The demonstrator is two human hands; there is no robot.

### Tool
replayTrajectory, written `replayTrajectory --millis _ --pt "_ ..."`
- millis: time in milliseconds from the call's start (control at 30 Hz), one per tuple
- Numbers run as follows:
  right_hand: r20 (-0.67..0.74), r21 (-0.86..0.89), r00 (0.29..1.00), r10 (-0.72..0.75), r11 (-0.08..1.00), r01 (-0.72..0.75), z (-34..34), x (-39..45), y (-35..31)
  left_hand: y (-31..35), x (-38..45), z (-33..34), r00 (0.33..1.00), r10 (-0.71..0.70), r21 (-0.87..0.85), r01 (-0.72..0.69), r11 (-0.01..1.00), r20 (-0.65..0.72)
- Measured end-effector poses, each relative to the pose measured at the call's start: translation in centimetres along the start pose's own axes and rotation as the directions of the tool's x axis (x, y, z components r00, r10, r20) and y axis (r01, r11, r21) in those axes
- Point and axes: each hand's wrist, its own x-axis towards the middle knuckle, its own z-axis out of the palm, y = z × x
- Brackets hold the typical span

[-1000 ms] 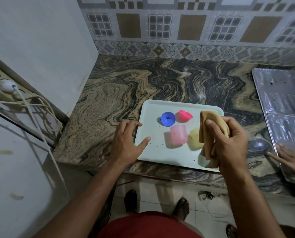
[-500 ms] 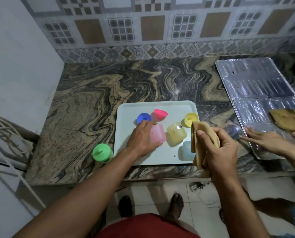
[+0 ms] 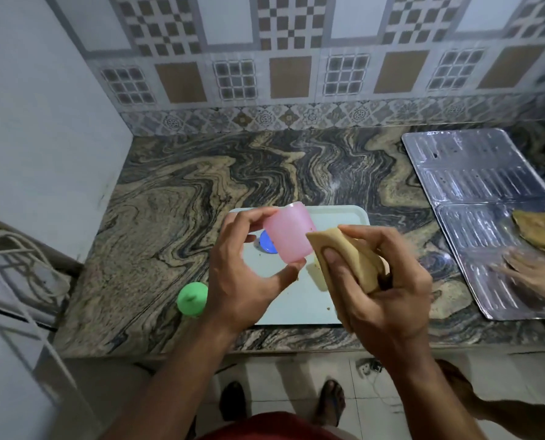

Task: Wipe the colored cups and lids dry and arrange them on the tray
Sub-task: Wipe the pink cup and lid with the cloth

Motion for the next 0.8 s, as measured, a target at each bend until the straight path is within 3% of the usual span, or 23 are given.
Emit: replayTrajectory --millis 133,300,533,800 --pt "-0.007 -0.163 0.977 -0.213 0.964 0.209 1.5 0.4 -0.5 1.9 -0.2 -0.8 0.998 0.049 0.036 -0.048 0.998 -0.046" --pt "-0.071 -0.173 0.967 -0.245 0.958 0.23 2.9 1.5 -1.2 3.1 -0.7 -1.3 0.983 0.142 0.106 -0.129 0.986 -0.119" --pt "-0.176 0.026 0.983 -0.057 0.998 0.062 4.2 2.5 -2.4 3.3 -0.6 -1.9 0.966 0.181 0.094 -0.166 0.982 -0.185" --pt "-0.089 0.13 0.989 0.116 0.986 -0.104 3.2 1.2 -1.6 2.3 -0.9 -2.1 0.953 0.07 0.026 -0.065 0.998 -0.296"
